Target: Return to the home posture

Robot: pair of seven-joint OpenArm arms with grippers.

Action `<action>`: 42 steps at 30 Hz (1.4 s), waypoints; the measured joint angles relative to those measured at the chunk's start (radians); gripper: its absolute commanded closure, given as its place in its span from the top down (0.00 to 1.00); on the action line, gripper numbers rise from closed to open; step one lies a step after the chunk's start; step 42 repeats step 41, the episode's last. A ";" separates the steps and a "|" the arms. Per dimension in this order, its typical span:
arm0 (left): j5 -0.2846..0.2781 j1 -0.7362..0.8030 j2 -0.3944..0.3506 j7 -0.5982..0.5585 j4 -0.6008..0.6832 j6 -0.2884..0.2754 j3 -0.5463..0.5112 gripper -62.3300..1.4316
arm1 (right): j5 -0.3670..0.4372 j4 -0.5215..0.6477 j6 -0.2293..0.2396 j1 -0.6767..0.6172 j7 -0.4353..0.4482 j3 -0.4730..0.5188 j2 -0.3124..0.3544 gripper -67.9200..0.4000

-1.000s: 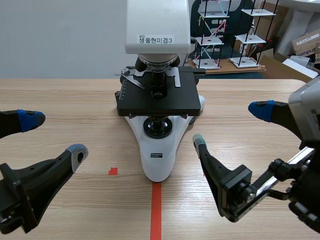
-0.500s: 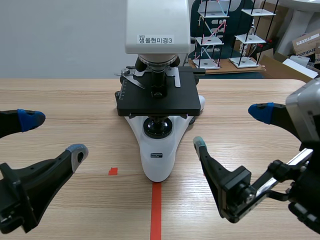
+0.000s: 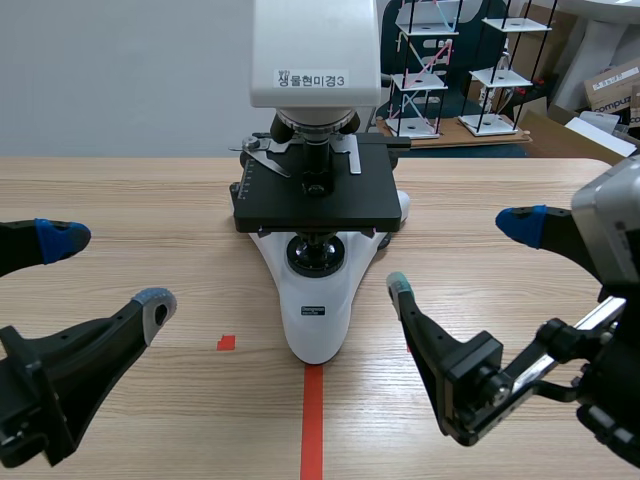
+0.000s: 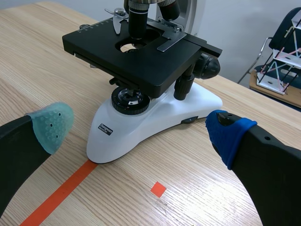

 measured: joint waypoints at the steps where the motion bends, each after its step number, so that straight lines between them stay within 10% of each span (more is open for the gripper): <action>1: 0.000 0.000 0.000 0.000 0.000 0.000 0.000 0.96 | 0.000 0.000 0.000 0.000 0.000 0.000 0.000 0.91; 42: 0.000 0.000 0.000 0.000 0.000 0.000 0.000 0.96 | -0.021 0.000 0.000 0.000 0.022 0.000 0.000 0.91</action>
